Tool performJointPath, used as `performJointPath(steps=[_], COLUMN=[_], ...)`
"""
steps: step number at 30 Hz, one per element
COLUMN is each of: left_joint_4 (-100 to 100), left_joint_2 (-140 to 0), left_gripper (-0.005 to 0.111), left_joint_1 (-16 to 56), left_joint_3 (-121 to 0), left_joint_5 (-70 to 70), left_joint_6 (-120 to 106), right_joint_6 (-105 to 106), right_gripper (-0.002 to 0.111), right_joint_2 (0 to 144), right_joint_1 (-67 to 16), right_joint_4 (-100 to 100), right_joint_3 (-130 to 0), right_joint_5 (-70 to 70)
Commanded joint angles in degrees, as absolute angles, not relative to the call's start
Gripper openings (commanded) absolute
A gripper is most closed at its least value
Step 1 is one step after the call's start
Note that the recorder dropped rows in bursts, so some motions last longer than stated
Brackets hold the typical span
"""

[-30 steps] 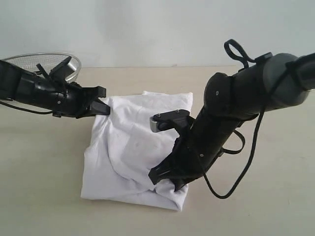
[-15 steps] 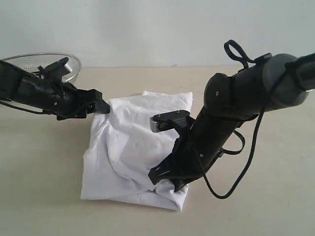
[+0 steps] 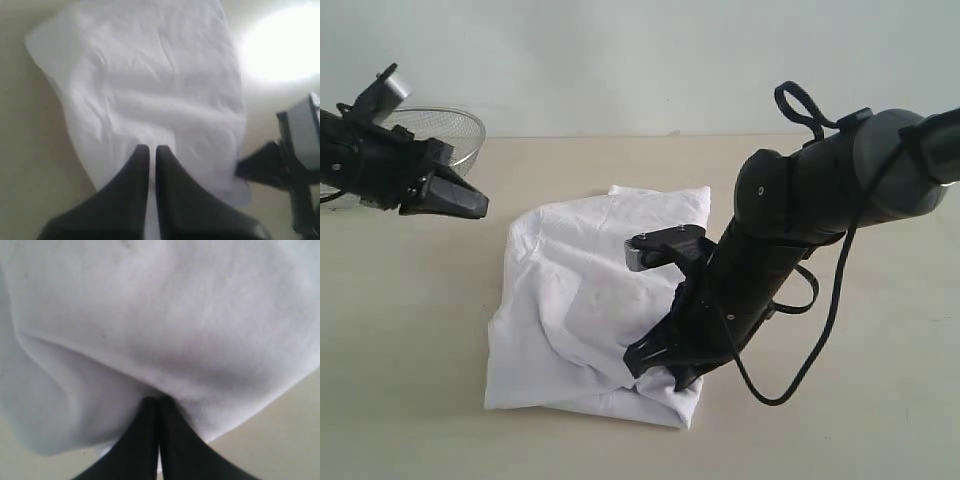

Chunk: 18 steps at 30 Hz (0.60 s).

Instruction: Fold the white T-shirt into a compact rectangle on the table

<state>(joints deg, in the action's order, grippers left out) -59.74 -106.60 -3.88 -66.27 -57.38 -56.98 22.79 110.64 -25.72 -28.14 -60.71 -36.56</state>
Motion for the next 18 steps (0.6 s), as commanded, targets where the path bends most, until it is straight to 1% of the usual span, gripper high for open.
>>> performJointPath(steps=[1,2,4,5,6,7,8,9,10,16,18], left_joint_4=[-57.1,-57.9,-59.4,-59.5,-59.4,-60.6,-61.3,-62.2,-62.3,-67.1,-67.5], left_joint_2=[-105.0,-105.0,-105.0,-105.0,-105.0,-105.0,-105.0,-105.0,-105.0,-107.5,-109.4], left_gripper=[0.005,0.005,0.009,0.017,0.022,0.034,0.04,0.05,0.053,0.054,0.054], left_joint_1=[-4.0,-3.7,-3.3,-3.3,-3.3,-3.3,-3.3,-3.3,-3.3,-3.3,-1.8], left_joint_3=[-59.7,-57.3,-51.0,-47.9,-46.4,-43.9,-42.9,-42.0,-41.9,-41.9,-41.9], left_joint_5=[-65.8,-65.8,-65.7,-64.6,-63.0,-61.5,-61.1,-60.0,-59.2,-55.9,-55.9], left_joint_6=[-54.3,-54.3,-56.0,-56.6,-56.6,-56.6,-56.6,-56.6,-56.6,-57.1,-57.1], right_joint_6=[23.0,23.0,22.8,22.8,22.8,22.8,22.8,22.8,22.8,22.8,22.8], right_gripper=[0.0,0.0,0.0,0.0,0.0,0.0,0.0,0.0,0.0,0.0,0.0], right_joint_2=[110.8,110.8,110.8,110.8,110.8,110.8,110.8,110.8,110.8,110.8,110.8], right_joint_1=[-25.7,-25.7,-25.7,-25.7,-25.7,-25.7,-25.7,-25.7,-25.7,-25.7,-25.7], right_joint_4=[-25.9,-25.4,-24.3,-24.0,-23.9,-23.9,-23.8,-23.7,-23.7,-23.7,-23.7], right_joint_3=[-60.6,-60.6,-60.6,-60.6,-60.6,-60.6,-60.6,-60.6,-60.6,-60.6,-60.6], right_joint_5=[-36.2,-36.6,-36.6,-36.6,-36.6,-36.6,-36.6,-36.7,-36.7,-36.7,-36.7])
